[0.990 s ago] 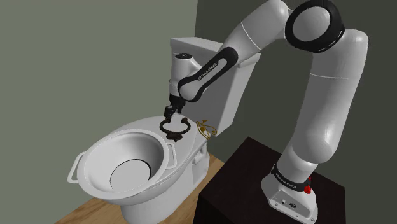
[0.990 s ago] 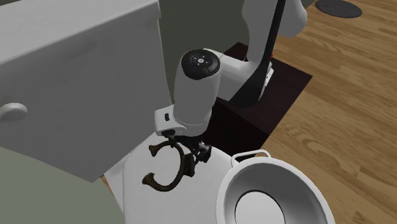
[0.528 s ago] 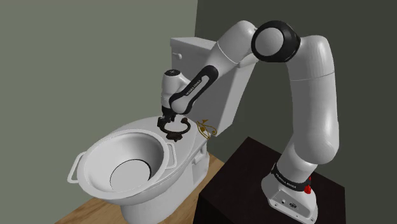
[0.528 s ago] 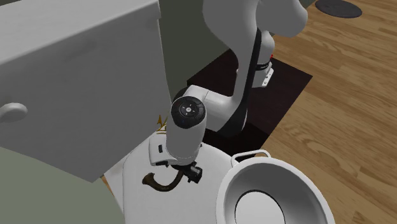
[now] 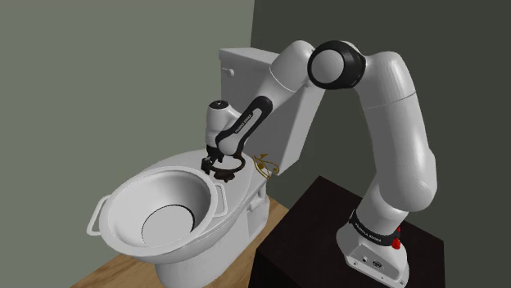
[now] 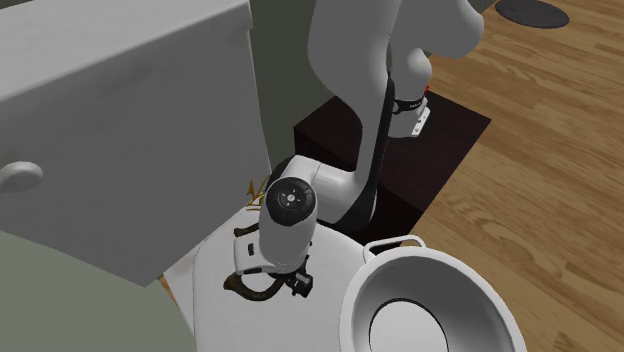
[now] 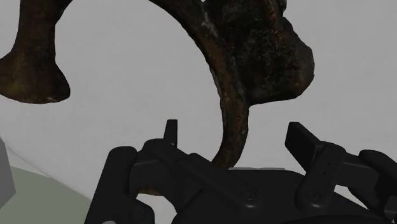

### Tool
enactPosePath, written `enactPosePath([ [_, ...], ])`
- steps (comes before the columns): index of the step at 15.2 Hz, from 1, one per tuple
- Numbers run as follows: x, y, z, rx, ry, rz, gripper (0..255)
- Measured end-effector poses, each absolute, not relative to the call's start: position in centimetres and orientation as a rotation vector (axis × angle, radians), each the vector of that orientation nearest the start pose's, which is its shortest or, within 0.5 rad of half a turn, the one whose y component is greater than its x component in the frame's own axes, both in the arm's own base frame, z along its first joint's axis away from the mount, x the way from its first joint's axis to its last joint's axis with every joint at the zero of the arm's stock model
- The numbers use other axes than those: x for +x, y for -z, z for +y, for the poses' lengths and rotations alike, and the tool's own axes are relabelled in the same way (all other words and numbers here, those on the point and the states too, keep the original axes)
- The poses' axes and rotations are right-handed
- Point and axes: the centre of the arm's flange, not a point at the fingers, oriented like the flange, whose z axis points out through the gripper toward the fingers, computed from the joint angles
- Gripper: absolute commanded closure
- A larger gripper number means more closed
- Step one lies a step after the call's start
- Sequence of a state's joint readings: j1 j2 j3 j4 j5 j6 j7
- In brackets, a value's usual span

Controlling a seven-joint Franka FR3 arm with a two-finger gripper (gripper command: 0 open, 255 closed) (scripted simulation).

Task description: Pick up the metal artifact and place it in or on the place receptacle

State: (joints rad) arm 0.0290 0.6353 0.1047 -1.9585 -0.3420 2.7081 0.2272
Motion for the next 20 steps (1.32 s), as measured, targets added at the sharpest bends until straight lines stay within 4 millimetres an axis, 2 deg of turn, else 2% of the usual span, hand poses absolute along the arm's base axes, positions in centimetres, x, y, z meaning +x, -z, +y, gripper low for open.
enactPosePath([
  [7,61.78,-15.18,9.18,-3.197,0.225,-0.296,0],
  [8,61.78,-15.18,9.18,-3.197,0.225,-0.296,255],
  [18,61.78,-15.16,9.17,-3.197,0.224,-0.296,255],
  [20,61.75,-15.79,9.16,-3.197,0.224,-0.296,255],
])
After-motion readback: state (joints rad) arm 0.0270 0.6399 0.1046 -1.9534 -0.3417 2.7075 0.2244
